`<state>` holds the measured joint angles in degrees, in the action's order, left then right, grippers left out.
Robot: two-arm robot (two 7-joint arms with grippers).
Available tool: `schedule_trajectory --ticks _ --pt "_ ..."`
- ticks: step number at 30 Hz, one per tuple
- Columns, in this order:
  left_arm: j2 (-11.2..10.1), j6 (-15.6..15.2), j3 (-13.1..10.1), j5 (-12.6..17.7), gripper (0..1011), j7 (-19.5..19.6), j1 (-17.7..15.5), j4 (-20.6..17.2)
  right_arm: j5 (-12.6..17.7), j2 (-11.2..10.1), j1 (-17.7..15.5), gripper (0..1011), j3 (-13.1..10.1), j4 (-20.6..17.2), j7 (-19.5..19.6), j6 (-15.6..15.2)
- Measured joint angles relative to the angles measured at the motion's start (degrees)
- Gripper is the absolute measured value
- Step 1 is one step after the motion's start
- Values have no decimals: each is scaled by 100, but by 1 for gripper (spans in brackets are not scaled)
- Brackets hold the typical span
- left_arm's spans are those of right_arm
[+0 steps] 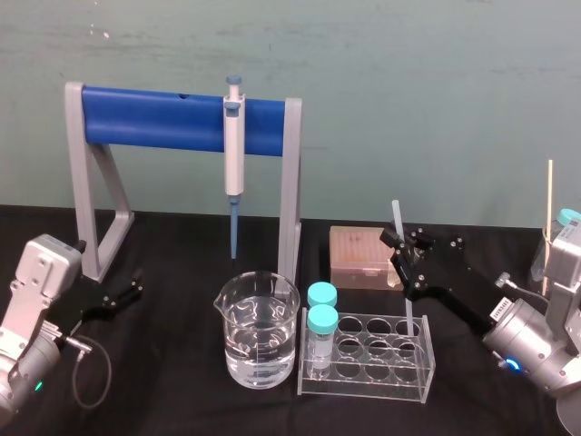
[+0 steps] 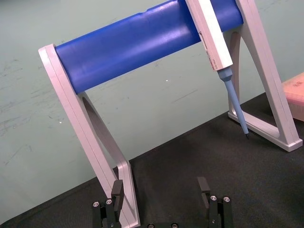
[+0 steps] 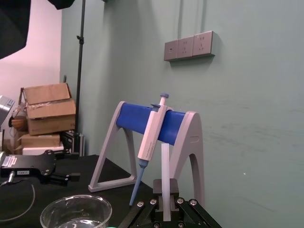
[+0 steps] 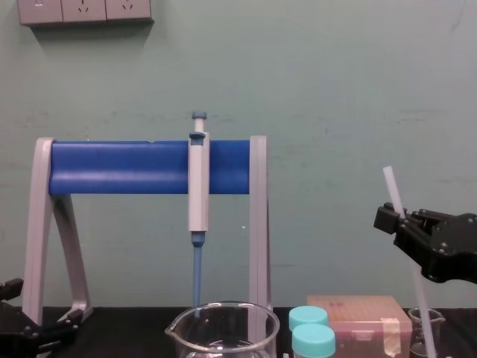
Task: Pick up the stirring rod with one hand, then place it down.
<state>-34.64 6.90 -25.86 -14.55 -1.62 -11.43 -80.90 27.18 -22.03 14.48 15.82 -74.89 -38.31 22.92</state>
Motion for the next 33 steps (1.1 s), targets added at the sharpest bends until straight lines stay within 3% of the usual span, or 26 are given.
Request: schedule_trajectory --ticks 20,33 --pt "0 0 0 0 1000 0 0 0 19 54 323 72 259 643 -264 181" --pt "0 0 0 0 1000 0 0 0 16 90 538 72 392 1120 -412 85"
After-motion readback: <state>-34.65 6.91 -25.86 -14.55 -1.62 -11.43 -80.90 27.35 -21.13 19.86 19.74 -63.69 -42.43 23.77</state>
